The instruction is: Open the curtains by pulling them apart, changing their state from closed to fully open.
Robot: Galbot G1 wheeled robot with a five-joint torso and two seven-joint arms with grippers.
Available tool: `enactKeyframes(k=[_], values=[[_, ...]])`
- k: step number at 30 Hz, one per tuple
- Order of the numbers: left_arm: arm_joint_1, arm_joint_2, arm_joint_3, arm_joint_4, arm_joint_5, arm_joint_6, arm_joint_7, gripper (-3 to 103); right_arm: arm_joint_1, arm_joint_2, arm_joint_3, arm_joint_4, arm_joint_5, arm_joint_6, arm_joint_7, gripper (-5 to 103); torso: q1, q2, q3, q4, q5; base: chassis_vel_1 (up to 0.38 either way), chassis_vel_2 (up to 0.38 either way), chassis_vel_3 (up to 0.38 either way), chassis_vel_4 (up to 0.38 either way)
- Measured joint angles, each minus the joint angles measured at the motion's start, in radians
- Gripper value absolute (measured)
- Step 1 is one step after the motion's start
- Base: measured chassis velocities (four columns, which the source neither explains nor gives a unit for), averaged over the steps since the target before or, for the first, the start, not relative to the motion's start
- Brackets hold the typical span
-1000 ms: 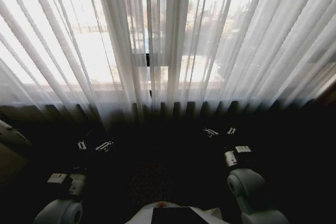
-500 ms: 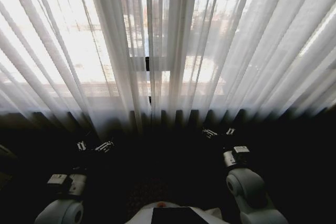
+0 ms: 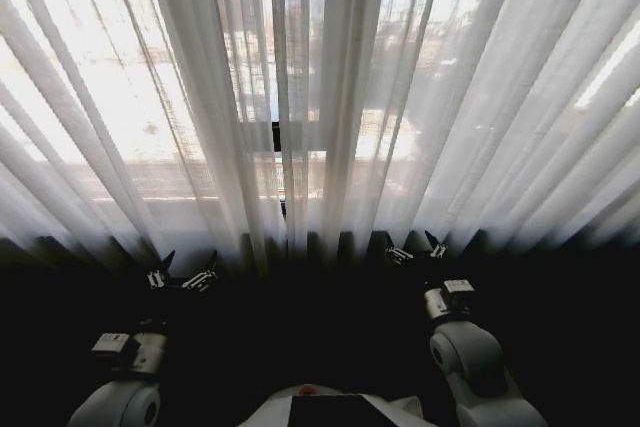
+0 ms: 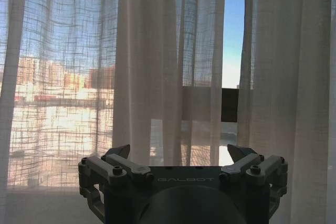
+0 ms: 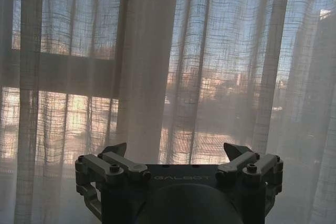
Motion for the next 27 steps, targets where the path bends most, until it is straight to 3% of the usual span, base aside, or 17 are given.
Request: enactKeyframes(k=[10,27], values=[[0.006,-0.006,0.004,0.008,0.002,-0.024,0.0,100,0.0,0.003,-0.009,-0.005,-0.032,0.02,-0.027,100,0.001,0.0,0.0,-0.0004,0.0006,-0.214,0.197,0.215,-0.216],[0.014,-0.007,-0.002,0.01,0.005,-0.041,0.0,100,0.002,0.016,-0.033,-0.013,-0.049,0.02,-0.03,100,0.0,0.0,0.0,-0.0001,0.0005,0.065,0.052,-0.049,-0.051]])
